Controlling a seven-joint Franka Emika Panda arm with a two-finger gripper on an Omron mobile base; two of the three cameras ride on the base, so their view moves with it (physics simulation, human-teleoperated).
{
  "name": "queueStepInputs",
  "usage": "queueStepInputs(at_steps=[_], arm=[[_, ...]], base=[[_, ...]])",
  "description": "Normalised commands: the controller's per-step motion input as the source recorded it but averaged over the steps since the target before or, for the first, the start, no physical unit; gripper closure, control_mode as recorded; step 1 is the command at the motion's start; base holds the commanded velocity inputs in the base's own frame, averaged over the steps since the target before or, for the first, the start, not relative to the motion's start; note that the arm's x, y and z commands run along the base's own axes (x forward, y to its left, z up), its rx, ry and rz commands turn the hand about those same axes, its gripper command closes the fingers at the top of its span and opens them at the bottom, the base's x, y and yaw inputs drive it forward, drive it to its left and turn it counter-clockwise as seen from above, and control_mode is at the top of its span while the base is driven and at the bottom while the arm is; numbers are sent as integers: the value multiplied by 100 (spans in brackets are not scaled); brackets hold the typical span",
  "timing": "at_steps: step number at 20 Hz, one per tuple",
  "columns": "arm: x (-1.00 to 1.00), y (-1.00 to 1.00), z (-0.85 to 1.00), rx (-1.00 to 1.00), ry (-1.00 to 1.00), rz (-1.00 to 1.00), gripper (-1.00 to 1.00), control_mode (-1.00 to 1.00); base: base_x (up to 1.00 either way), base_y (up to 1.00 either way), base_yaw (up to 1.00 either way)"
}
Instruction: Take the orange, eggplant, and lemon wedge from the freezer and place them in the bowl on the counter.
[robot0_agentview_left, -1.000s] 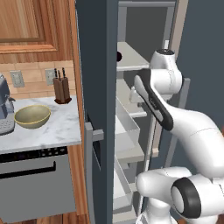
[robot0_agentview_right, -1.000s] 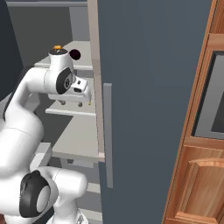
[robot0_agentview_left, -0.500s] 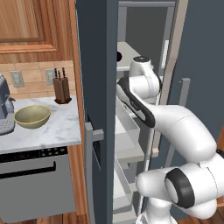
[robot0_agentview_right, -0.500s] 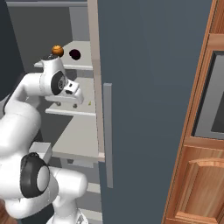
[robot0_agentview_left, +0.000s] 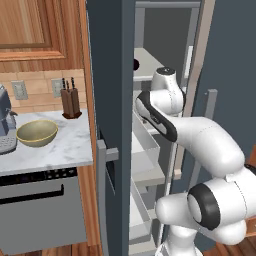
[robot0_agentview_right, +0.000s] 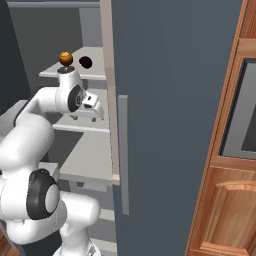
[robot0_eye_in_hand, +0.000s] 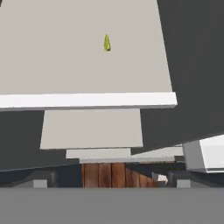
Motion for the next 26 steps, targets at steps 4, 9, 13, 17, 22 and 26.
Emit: queueStepInputs(at_steps=[4,9,13,17,22,26], arm=[[42,0,-10,0,-9,10,-100,-100],[53,0,-4,0,-2,6,-100,-100],[63,0,-2,1,0,5,-100,-100],[55,0,-11,1,0,0,-100,-100],[36,0,-39,0,0,0,-100,-100],[35,0,-36,0,1,0,-100,-100]], base=[[0,0,0],[0,0,0],[0,0,0],[0,0,0],[0,0,0],[0,0,0]])
